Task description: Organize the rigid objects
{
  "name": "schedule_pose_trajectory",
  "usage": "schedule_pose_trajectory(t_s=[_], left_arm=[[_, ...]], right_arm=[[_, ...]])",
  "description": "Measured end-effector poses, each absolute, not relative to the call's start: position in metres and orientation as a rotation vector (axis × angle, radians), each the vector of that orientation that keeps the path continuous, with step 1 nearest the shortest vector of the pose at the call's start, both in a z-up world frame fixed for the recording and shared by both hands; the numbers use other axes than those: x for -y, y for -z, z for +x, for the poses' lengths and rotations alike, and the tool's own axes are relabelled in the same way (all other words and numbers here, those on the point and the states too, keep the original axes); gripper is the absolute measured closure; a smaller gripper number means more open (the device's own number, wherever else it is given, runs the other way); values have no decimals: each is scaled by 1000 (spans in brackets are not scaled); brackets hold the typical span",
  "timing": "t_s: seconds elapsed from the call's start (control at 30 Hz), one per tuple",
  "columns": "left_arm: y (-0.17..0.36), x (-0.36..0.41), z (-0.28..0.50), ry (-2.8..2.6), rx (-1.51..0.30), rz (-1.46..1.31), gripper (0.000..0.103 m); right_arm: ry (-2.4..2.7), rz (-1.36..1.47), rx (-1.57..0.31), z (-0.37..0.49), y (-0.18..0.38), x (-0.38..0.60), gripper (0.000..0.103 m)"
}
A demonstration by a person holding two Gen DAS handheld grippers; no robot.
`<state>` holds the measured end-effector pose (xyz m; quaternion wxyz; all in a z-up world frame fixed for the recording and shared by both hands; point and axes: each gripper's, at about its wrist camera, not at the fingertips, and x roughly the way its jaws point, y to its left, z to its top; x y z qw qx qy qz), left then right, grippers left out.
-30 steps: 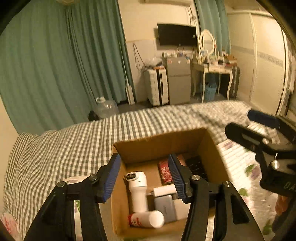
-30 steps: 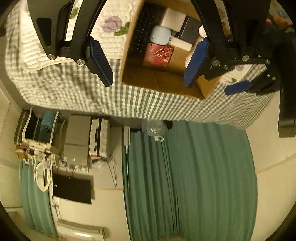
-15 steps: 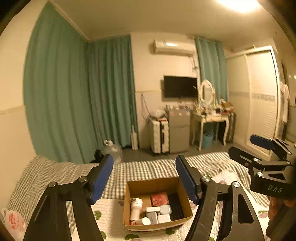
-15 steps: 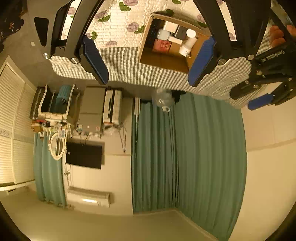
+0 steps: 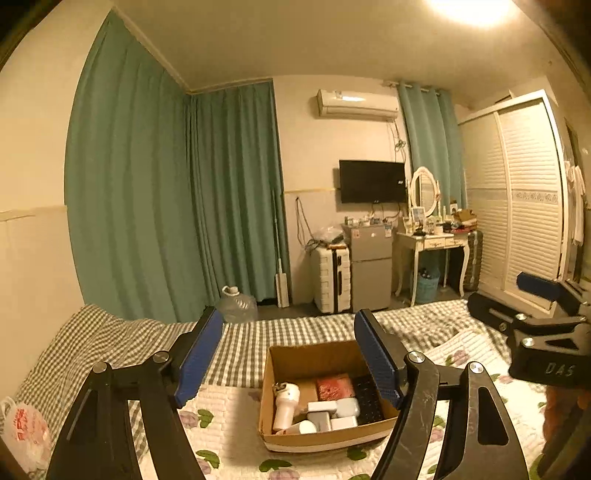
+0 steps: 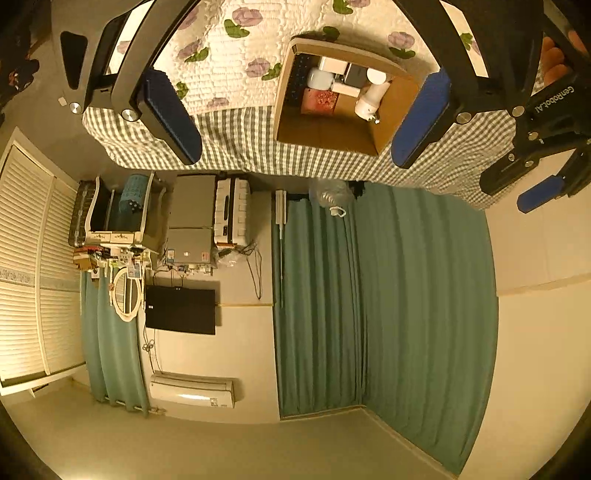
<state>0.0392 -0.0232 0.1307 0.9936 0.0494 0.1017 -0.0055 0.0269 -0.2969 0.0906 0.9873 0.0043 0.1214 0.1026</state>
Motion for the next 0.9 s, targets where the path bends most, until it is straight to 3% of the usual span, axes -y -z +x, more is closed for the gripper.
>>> schedule_pose_trajectory(t_s=[0.4, 0.67, 0.9], left_arm=[[-59, 4, 65, -10, -335, 73, 26], [-7, 3, 65, -77, -327, 87, 26], [-4, -1, 61, -62, -324, 56, 26]], right_arm=[[-175, -12, -302, 56, -23, 279, 0], [-136, -40, -295, 62, 23, 275, 0], [-131, -51, -295, 63, 37, 275, 0]])
